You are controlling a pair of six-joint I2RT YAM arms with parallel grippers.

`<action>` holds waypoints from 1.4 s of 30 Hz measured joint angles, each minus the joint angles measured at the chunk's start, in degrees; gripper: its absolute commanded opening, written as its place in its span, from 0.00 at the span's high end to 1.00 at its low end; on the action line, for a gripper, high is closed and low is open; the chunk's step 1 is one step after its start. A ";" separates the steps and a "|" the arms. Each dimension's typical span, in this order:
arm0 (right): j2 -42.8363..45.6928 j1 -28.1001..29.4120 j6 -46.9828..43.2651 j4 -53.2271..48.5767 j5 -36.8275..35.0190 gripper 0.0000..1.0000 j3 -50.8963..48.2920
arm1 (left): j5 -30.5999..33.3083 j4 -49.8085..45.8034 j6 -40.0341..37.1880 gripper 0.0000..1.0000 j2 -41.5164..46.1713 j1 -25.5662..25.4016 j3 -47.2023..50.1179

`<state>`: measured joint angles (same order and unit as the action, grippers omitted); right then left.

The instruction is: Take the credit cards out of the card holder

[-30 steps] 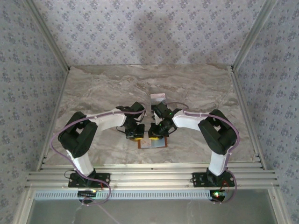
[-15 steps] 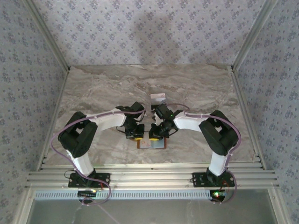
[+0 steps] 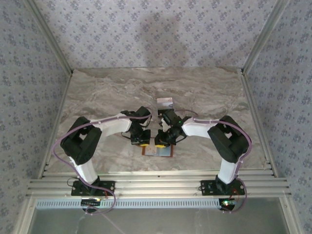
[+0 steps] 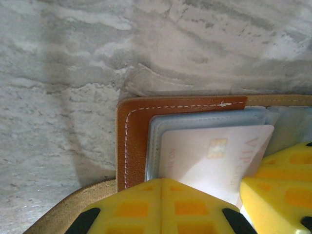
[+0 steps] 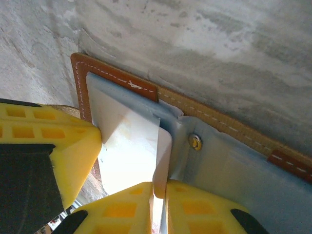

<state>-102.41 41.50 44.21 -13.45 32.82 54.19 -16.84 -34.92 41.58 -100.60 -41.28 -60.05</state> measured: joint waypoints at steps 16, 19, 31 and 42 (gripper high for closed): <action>0.94 -1.16 0.83 1.44 1.09 0.95 -1.46 | 0.17 -0.20 -0.13 0.92 0.00 0.00 0.00; 1.66 -1.75 0.15 1.09 1.07 0.95 -1.46 | 0.15 0.00 -0.17 0.92 0.00 0.00 0.00; 4.31 -4.24 -2.23 -3.39 -0.04 0.95 -1.92 | 0.61 0.02 -0.17 0.92 0.00 0.00 0.00; 4.92 -4.00 0.31 2.19 2.54 0.83 -4.02 | 0.59 0.00 -0.20 0.92 0.00 0.00 0.00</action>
<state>-97.49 37.50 44.51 -11.27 35.35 50.17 -16.25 -34.92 41.39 -100.60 -41.28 -60.05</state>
